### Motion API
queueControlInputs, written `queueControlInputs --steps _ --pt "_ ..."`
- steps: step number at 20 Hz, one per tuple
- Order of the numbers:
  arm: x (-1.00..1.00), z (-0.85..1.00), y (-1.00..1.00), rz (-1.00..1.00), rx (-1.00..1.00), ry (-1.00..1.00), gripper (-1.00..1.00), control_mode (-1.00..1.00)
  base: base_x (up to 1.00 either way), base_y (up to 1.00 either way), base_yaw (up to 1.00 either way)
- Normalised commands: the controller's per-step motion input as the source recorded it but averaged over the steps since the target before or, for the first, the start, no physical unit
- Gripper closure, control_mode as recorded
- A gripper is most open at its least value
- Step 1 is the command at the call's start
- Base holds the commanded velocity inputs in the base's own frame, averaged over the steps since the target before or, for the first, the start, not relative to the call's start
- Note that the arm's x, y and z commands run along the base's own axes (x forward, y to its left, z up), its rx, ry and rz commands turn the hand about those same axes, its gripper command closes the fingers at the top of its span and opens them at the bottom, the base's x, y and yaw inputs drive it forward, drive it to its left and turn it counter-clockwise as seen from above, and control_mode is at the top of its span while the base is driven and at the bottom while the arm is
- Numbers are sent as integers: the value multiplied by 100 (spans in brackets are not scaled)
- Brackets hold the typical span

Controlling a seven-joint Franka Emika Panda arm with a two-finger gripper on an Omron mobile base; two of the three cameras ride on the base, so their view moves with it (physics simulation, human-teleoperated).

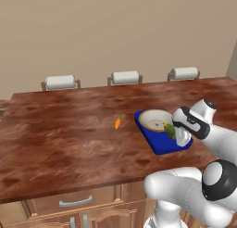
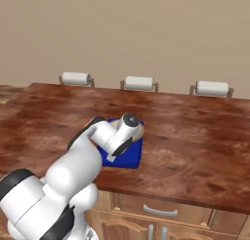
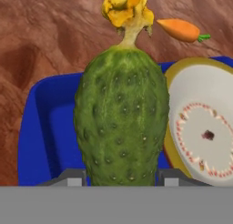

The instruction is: Place the two vegetables and bowl onto the tray for setting up a vegetable dip station.

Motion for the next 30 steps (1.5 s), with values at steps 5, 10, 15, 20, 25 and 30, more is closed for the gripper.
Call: queueControlInputs --steps 5,10,15,20,25,30 --pt "4 -7 0 0 0 0 100 -100 0 0 0" --pt "4 -6 0 0 0 0 100 -100 0 0 0" --pt "3 -6 0 0 0 0 100 -100 0 0 0" --pt "3 -6 0 0 0 0 100 -100 0 0 0" --pt "1 -6 0 0 0 0 100 -100 0 0 0" --pt "0 -7 -1 0 0 0 100 -100 0 0 0"
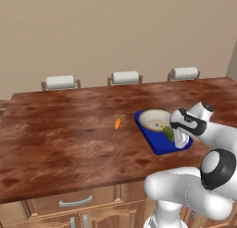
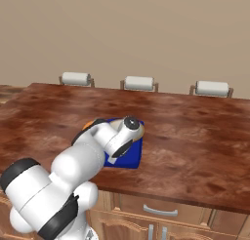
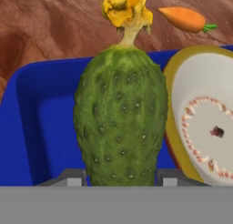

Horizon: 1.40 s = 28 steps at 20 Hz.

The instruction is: Place the two vegetables and bowl onto the tray for setting up a vegetable dip station.

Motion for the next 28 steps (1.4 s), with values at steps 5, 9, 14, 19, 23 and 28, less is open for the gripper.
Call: queueControlInputs --steps 5,9,14,19,23,28 --pt "0 -8 0 0 0 0 -100 -100 0 0 0" --pt "0 -7 0 0 0 0 -100 -100 0 0 0" --pt "0 -5 -2 0 0 0 -100 -100 0 0 0" --pt "0 -2 -2 0 0 0 -100 -100 0 0 0" --pt "0 2 -4 0 0 0 -100 -100 0 0 0" --pt "0 17 -13 0 0 0 -100 -100 0 0 0"
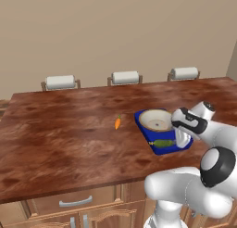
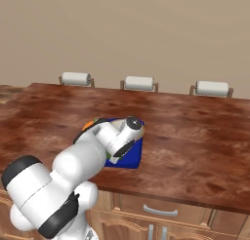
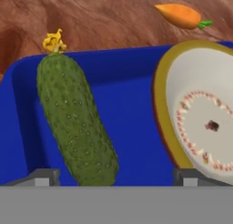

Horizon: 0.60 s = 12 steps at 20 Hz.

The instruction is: Place the two vegetables and bowl onto the tray for setting up a vegetable dip station.

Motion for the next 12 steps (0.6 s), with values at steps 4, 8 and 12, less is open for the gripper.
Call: queueControlInputs --steps 4,8,12 --pt "-7 26 -4 0 0 2 -100 -100 0 0 0" --pt "-14 29 5 -3 -1 5 -100 -100 0 0 0" --pt "-15 27 17 -8 -3 10 -100 -100 0 0 0"
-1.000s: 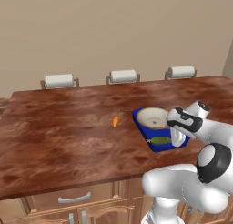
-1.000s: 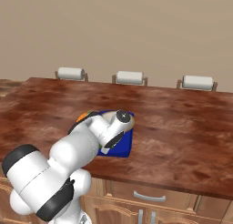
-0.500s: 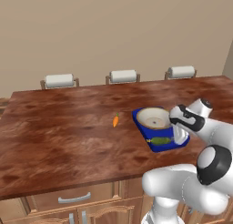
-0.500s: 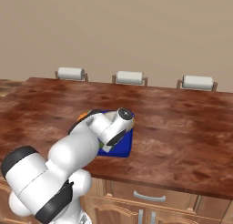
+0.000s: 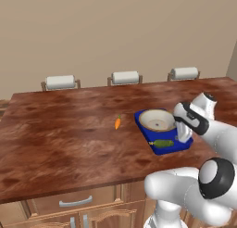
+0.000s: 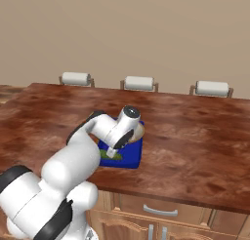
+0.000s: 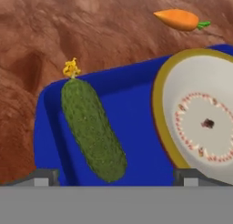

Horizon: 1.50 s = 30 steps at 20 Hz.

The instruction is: Place the two vegetables and bowl onto the tray for setting up a vegetable dip station.

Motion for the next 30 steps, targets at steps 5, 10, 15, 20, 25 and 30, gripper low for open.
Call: queueControlInputs --steps 5,10,15,20,25,30 --pt "-15 25 24 -8 -1 10 -100 -100 0 0 0" --pt "-14 26 30 -9 0 10 -100 -100 0 0 0" --pt "-7 28 38 -17 0 9 -100 -100 0 0 0" --pt "-4 25 41 -22 0 8 -100 -100 0 0 0" --pt "-1 21 47 -28 -4 4 -100 -100 0 0 0" --pt "0 18 49 -32 -5 0 -100 -100 0 0 0"
